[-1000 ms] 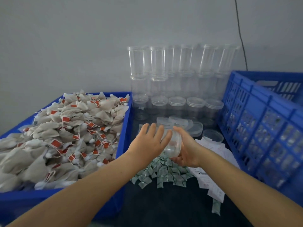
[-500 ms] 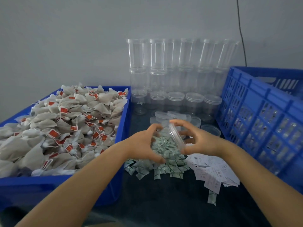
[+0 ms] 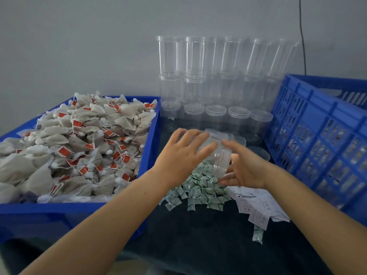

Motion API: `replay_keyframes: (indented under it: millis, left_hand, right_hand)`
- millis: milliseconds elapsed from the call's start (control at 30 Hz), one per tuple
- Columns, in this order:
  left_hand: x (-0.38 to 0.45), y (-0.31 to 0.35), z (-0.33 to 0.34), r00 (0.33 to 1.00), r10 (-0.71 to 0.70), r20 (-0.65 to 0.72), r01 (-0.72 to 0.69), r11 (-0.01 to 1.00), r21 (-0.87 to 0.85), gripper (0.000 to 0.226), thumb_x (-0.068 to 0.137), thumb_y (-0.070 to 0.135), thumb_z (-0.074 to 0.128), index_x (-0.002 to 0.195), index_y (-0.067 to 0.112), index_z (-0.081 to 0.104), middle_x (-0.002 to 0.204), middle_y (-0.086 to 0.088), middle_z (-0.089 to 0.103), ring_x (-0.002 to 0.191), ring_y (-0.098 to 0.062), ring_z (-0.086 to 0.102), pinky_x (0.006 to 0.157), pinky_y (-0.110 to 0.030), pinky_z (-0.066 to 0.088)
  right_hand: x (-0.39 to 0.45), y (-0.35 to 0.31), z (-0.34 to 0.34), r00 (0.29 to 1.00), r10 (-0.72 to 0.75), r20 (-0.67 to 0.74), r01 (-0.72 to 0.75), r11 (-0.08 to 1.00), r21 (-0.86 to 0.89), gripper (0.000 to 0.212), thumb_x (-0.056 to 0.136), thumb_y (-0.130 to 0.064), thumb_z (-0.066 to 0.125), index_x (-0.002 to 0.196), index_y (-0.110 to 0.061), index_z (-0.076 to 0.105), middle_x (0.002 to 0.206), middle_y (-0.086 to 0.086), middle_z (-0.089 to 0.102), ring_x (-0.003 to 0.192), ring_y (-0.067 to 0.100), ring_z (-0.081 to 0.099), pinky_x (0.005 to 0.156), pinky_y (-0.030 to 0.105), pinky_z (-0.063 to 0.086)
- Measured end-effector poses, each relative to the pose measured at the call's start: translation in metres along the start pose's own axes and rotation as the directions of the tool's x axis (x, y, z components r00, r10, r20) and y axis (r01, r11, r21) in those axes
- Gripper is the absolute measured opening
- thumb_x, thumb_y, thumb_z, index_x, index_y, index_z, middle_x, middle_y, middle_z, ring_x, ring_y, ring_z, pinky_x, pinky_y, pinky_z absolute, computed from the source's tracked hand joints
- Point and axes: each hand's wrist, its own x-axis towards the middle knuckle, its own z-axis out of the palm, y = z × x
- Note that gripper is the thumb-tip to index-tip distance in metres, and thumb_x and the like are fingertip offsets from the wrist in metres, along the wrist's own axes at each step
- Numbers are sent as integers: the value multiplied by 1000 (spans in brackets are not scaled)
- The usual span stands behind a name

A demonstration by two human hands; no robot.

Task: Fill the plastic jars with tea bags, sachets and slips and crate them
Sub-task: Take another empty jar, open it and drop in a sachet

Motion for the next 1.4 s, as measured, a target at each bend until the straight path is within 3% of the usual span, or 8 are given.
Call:
replay_keyframes:
  millis: [400, 533, 700, 967, 1067, 1200, 1300, 1400]
  left_hand:
    - [-1, -5, 8, 899, -139, 415, 352, 792, -498, 101, 61, 47, 77, 143, 34, 18, 138, 8, 41, 123, -18, 36, 100, -35, 31]
    - [-3, -15, 4, 713, 106, 693, 611, 390, -688, 101, 62, 44, 83, 139, 44, 17, 133, 15, 43, 122, -8, 40, 97, -26, 35]
    - [0, -20, -1, 592, 315, 742, 760, 89, -644, 80, 64, 42, 77, 131, 37, 35, 122, 12, 60, 110, -8, 59, 100, -32, 46]
    - [0, -25, -3, 590, 531, 609, 793, -239, -560, 77, 53, 53, 80, 118, 26, 49, 116, -6, 62, 102, -23, 61, 86, -34, 51]
    - [-1, -23, 1, 683, 125, 720, 726, -3, -688, 88, 62, 43, 81, 136, 30, 35, 124, 8, 57, 114, -10, 56, 95, -28, 46]
    - [0, -19, 7, 894, -243, 375, 410, 782, -470, 103, 68, 49, 76, 148, 31, 13, 144, 7, 35, 131, -19, 29, 107, -36, 28]
    - [3, -14, 12, 968, -169, 186, 212, 947, -241, 94, 71, 42, 73, 147, 29, 20, 146, 2, 35, 132, -22, 29, 106, -37, 25]
    - [3, -9, 15, 978, -124, 166, 147, 980, -134, 90, 73, 40, 70, 147, 29, 20, 146, 0, 36, 131, -24, 32, 105, -38, 26]
  right_hand:
    - [-4, -4, -18, 917, -374, 136, 385, 745, -544, 79, 63, -40, 90, 121, -69, 45, 131, -12, 49, 110, 2, 60, 86, 23, 56]
    - [-8, -9, -26, 904, -323, 281, 427, 707, -563, 86, 59, -36, 88, 130, -62, 47, 129, -20, 54, 117, 1, 58, 96, 27, 54]
    - [-7, -12, -33, 839, -301, 454, 476, 809, -343, 83, 66, -16, 83, 138, -39, 48, 133, -8, 57, 126, 19, 57, 100, 35, 51]
    - [6, -15, -29, 785, -335, 521, 484, 856, -180, 90, 61, -33, 95, 137, -52, 51, 139, -16, 57, 130, 16, 55, 103, 36, 50]
    - [10, -20, -34, 876, -301, 377, 388, 904, -180, 123, 56, -18, 90, 150, -57, 21, 156, -9, 43, 139, 24, 48, 103, 46, 51]
    - [15, -28, -33, 992, -82, 94, 87, 995, -54, 120, 62, -83, 67, 159, -36, 14, 154, 18, 42, 124, 40, 59, 86, 54, 59]
    - [19, -23, -25, 995, 90, 49, -83, 989, -124, 103, 64, -88, 40, 143, -23, 47, 122, 22, 69, 98, 39, 72, 66, 36, 62]
    - [20, -21, -18, 997, 71, 20, -67, 983, -173, 87, 67, -80, 50, 131, -21, 56, 101, 16, 76, 78, 30, 74, 57, 27, 59]
